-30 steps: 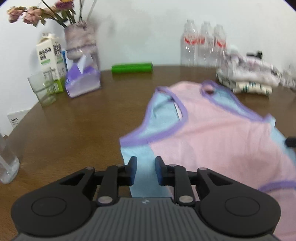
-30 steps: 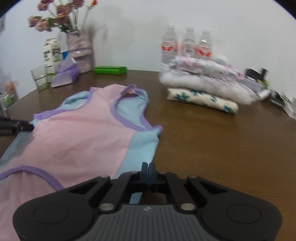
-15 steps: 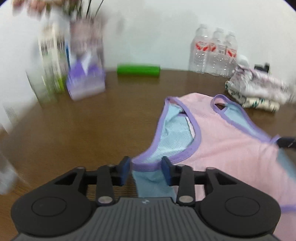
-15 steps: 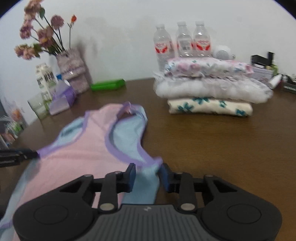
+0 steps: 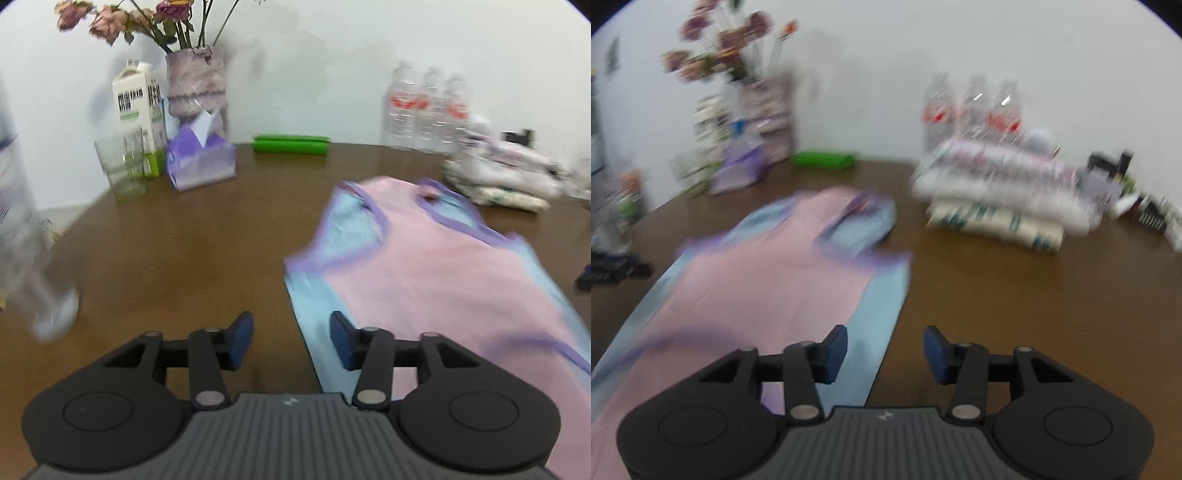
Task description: Fold clothes
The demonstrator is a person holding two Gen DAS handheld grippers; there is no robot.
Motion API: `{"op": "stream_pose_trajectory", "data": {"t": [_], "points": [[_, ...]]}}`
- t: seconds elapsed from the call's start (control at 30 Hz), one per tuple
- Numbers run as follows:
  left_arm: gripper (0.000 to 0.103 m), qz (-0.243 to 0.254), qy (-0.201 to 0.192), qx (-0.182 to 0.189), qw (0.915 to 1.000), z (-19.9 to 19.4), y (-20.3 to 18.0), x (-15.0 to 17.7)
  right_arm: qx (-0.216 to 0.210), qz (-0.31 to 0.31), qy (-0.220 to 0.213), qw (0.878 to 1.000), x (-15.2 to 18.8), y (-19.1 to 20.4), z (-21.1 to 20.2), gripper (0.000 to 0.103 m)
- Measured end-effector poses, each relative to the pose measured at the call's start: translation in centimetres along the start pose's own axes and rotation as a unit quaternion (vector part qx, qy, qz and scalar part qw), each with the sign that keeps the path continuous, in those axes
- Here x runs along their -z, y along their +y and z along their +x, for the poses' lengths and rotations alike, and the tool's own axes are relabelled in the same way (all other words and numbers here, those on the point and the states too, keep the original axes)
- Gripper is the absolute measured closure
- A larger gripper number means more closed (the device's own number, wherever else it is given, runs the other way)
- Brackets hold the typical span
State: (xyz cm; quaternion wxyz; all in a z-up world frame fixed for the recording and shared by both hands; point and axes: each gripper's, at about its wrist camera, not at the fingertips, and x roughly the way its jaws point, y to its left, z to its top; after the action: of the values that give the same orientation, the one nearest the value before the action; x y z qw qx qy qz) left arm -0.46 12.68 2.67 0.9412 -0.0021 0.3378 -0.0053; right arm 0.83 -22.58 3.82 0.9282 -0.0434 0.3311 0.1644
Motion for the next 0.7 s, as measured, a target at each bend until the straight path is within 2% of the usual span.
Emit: {"op": "stream_pose_trajectory", "data": {"t": [0.1, 0.23, 0.27, 0.33, 0.37, 0.4, 0.57, 0.63, 0.7], "points": [[0.05, -0.003, 0.024, 0.03, 0.9993, -2.9, -0.9, 3.2, -0.019, -0.005, 0.021, 1.0, 3.9, 1.4, -3.2, 0.058], [0.05, 0.027, 0.014, 0.019, 0.9994, -5.7, -3.1, 5.5, -0.013, -0.036, -0.005, 0.999, 6.3, 3.5, -5.8, 0.059], [0.05, 0.043, 0.005, 0.023, 0.9988, -6.4, -3.6, 5.8, -0.025, -0.055, -0.011, 0.998, 6.7, 3.8, -6.2, 0.061], [0.052, 0.079, 0.001, 0.021, 0.9966, -6.9, -4.6, 6.3, -0.033, -0.079, -0.01, 0.996, 7.3, 4.2, -6.5, 0.072], [0.058, 0.099, 0.003, 0.017, 0.995, -6.9, -5.1, 6.5, -0.031, -0.085, -0.006, 0.996, 7.4, 4.3, -6.3, 0.077], [0.063, 0.115, 0.006, 0.013, 0.9933, -6.9, -5.5, 6.6, -0.027, -0.083, -0.003, 0.996, 7.4, 4.3, -6.0, 0.087], [0.099, 0.131, 0.021, -0.011, 0.991, -6.2, -5.6, 7.0, -0.018, -0.05, -0.008, 0.999, 7.6, 3.4, -5.9, 0.103], [0.1, 0.126, 0.006, -0.031, 0.9915, -6.8, -5.2, 7.2, -0.005, -0.041, -0.029, 0.999, 7.5, 3.3, -6.9, 0.103], [0.1, 0.115, -0.009, -0.028, 0.993, -8.2, -4.8, 7.1, -0.004, -0.043, -0.045, 0.998, 7.5, 3.2, -8.4, 0.103]]}}
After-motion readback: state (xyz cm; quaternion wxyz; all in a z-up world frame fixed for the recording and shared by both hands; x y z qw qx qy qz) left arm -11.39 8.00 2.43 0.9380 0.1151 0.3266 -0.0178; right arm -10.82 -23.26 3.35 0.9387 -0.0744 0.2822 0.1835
